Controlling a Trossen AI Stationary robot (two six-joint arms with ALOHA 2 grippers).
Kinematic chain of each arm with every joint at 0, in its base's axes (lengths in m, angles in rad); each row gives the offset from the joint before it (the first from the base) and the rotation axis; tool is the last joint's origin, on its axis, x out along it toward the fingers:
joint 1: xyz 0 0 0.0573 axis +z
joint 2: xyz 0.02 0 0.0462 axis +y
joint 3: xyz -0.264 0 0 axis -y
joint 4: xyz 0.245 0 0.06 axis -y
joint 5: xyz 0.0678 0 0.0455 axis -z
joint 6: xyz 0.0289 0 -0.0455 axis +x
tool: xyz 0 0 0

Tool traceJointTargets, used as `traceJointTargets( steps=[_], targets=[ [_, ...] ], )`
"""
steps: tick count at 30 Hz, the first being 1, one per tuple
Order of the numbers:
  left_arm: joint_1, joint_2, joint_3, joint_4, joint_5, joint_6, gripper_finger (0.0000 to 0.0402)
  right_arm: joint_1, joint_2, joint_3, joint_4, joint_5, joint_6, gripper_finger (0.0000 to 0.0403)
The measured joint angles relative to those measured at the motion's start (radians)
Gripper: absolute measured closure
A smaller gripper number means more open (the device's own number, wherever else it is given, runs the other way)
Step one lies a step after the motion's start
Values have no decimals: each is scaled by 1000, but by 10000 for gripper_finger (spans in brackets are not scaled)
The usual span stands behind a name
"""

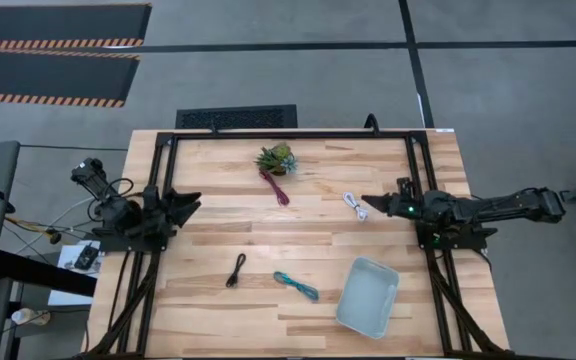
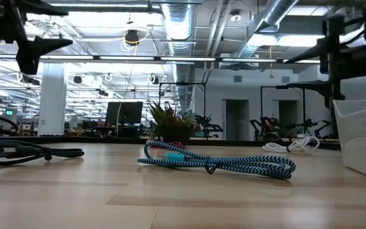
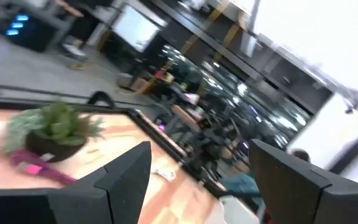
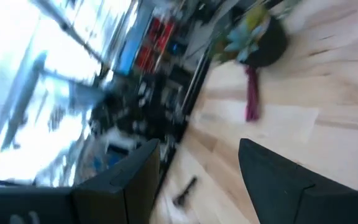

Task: Pick and place USB-C Cables
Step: Put the pink charger cable into the white bin

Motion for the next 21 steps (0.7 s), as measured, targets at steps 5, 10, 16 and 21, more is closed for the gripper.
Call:
traceJointTargets(
  steps=[5,10,16,21],
  targets=[
    [0,0,0,-35,-103,46,145,0,0,0,0,38,17,159],
    [0,0,0,-111,-203,210,145,17,0,0,2,-22,-184,159],
    [0,0,0,-172,-60,-138,145,63,1,2,237,-55,-204,159],
    [0,-1,0,-134,193,-330,145,117,-1,108,383,-169,-388,159]
  ],
)
